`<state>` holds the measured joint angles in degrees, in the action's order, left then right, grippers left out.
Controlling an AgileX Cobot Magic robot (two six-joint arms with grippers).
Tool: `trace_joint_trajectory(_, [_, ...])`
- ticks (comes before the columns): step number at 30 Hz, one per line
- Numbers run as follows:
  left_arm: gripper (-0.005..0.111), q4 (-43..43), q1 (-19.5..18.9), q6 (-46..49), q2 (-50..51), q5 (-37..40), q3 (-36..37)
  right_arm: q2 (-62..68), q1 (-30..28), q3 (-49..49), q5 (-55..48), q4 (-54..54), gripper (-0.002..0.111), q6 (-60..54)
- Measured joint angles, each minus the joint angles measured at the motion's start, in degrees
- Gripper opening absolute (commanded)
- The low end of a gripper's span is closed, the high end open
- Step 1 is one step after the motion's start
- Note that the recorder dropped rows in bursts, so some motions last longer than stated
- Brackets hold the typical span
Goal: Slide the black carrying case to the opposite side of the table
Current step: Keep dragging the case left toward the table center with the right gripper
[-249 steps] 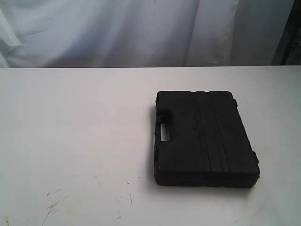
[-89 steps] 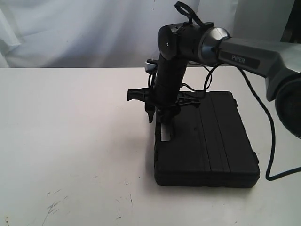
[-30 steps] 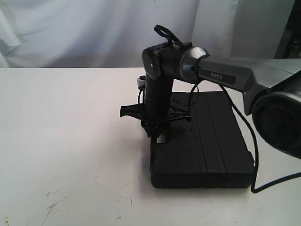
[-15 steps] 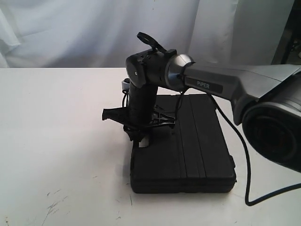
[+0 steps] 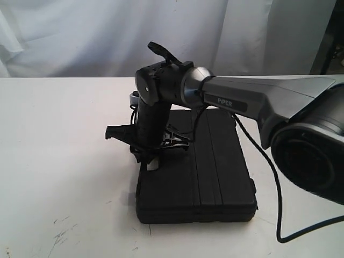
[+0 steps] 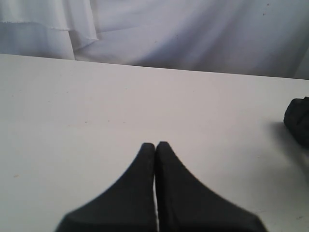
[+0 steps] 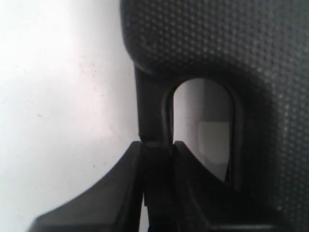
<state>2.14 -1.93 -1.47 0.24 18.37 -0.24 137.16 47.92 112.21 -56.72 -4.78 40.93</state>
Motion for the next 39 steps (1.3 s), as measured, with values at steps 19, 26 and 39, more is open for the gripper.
trace_joint_trajectory(19, [0.0,0.0,0.0,0.0,0.0,0.0,0.0,0.2,2.54,-0.1,8.58,-3.93,0.0,2.22])
trace_joint_trajectory(26, [0.0,0.0,0.0,0.0,0.0,0.0,0.0,0.33,2.71,-0.1,11.23,-4.26,0.0,3.69])
trace_joint_trajectory(39, [0.0,0.0,0.0,0.0,0.0,0.0,0.0,0.7,3.53,-0.1,13.7,-5.21,0.0,3.98])
